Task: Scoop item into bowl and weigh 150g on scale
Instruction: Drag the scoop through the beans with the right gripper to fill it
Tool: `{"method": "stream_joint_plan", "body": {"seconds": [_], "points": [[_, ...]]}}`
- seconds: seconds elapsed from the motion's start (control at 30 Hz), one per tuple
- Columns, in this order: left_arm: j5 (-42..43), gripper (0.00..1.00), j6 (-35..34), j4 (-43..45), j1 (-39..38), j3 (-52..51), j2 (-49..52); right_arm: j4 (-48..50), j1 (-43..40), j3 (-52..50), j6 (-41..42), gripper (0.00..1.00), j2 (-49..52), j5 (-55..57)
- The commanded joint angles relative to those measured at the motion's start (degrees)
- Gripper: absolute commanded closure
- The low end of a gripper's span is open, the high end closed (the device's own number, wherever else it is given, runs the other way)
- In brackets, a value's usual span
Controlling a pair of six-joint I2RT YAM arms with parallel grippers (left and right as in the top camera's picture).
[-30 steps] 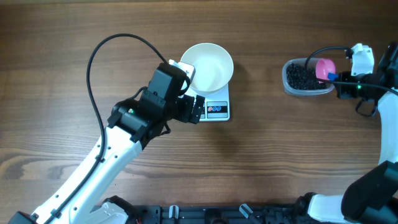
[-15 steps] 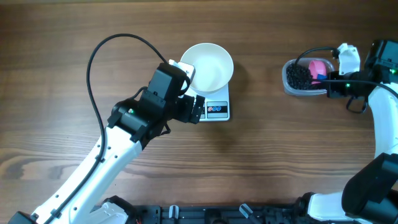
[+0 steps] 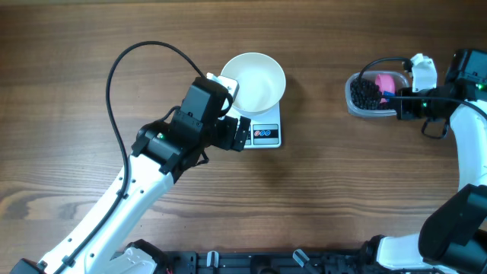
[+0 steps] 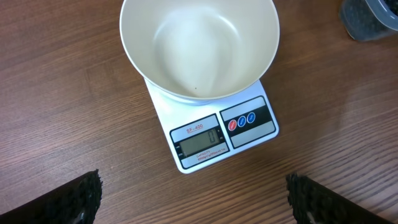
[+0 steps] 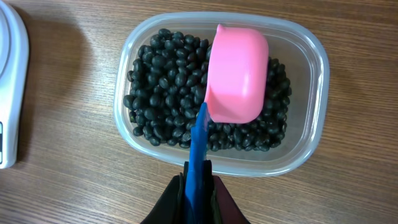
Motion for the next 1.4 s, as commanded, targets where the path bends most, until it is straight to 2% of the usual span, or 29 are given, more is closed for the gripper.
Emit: {"method": "stream_joint_plan", "body": {"seconds": [0.0,0.4,0.57,0.7,1.37], "points": [[0.48,0.0,1.33,0.15,0.09,0.81,0.44,-0.33,0.5,-0.81,-0.33,0.96,1.22,-5.95],[0.48,0.0,1.31,0.15,0.09,0.81,0.44,-2.29,0.26,-0.81,-1.53,0.96,1.25,-6.64],[0.48,0.0,1.31,0.15,0.11,0.81,0.44,-3.06,-3.82,-0.81,-1.55,0.96,1.25,-13.55],[0.48,0.0,1.31,0.15,0.11,0.81,0.44,-4.35,-5.88,-1.05,-1.62,0.96,1.36,-14.64],[0.48,0.0,1.33,0.15,0.09,0.81,0.44,-0.33,-5.92,-3.58,2.05,0.96,1.62,-21.05]]}}
